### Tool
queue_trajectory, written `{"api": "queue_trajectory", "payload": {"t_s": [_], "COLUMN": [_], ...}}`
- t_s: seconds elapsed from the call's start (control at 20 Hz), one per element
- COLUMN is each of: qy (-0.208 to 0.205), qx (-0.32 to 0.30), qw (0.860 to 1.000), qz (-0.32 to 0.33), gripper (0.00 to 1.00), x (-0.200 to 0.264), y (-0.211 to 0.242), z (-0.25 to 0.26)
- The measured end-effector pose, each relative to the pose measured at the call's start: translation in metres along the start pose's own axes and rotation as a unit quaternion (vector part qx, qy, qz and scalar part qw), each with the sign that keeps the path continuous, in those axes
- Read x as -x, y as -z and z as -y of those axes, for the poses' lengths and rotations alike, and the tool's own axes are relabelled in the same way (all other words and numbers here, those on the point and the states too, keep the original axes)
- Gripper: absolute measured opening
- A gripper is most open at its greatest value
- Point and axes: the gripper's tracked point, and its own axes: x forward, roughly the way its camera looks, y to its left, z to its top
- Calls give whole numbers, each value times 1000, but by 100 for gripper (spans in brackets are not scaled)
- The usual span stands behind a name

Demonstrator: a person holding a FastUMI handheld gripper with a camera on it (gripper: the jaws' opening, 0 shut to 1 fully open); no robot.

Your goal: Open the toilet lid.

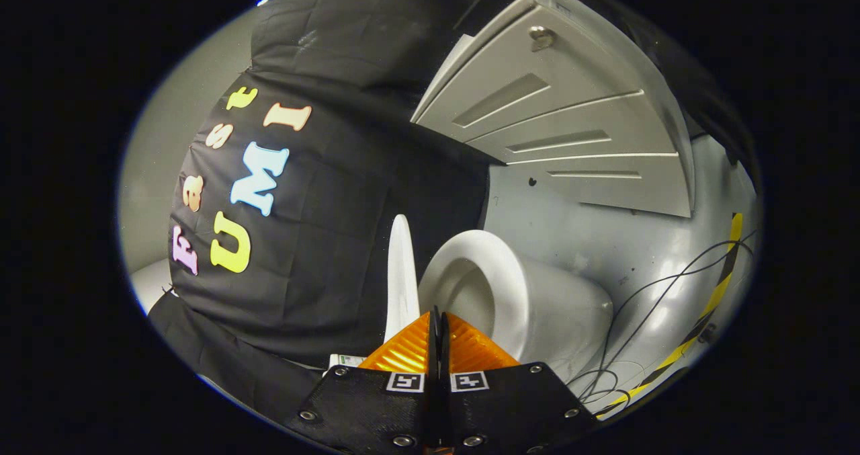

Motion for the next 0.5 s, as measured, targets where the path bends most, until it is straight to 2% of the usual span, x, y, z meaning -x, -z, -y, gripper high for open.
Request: {"api": "queue_trajectory", "payload": {"t_s": [0.5], "qy": [-51], "qx": [63], "qw": [997], "qz": [1], "gripper": [0], "x": [16], "y": [3], "z": [-73]}}
